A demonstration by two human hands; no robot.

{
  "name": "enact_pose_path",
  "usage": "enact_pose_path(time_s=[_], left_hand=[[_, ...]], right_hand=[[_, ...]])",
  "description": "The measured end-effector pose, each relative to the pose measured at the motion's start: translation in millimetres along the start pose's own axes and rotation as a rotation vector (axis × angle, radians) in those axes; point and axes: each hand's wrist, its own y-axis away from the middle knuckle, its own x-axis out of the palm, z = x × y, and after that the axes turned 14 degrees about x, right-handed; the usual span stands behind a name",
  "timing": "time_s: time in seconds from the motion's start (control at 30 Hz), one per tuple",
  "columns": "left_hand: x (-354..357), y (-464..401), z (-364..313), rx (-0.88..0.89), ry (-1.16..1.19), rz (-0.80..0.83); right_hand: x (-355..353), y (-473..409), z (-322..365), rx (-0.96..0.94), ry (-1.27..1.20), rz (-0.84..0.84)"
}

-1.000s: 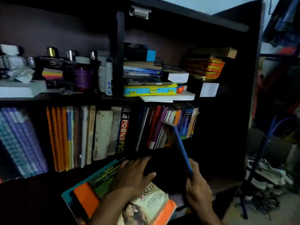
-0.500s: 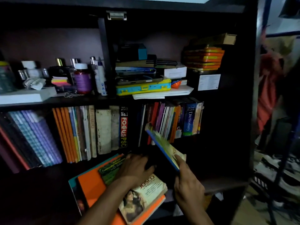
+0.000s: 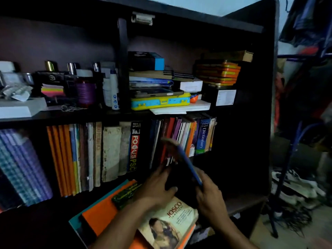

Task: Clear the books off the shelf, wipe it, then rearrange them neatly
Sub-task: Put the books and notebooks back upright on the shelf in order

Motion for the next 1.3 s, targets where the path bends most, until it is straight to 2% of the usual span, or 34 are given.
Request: enact_pose_path(time_s=[0.07, 0.17, 0.27, 0.4, 0.53, 0.67, 1.13, 1.2, 1.3], left_hand=[[-14, -22, 9, 0.111, -0.008, -0.066], [-28, -56, 11, 0.230, -0.244, -0.239], [-11, -72, 22, 0.222, -0.515, -0.155], [6, -83, 53, 0.275, -0.602, -0.121], [0, -76, 36, 0.202, -0.714, -0.140], [-7, -75, 27, 0.113, -0.766, -0.025], [-9, -69, 43, 0.061, -0.789, -0.123], [-6, -67, 54, 0.093, -0.812, -0.195], [-1, -65, 69, 0.200, -0.771, -0.394]], right_hand=[[-1, -2, 2, 0.001, -0.207, -0.036], [-1, -3, 7, 0.047, -0.252, -0.040], [-3, -6, 3, 0.031, -0.235, 0.009], [-3, -12, -1, -0.013, -0.217, 0.057], [-1, -13, -5, -0.010, -0.242, 0.065], [-1, -15, -6, -0.008, -0.263, 0.084], [-5, -19, -10, 0.055, -0.343, 0.093], [-6, -19, -11, 0.053, -0.349, 0.091], [-6, -19, -12, 0.076, -0.377, 0.096]])
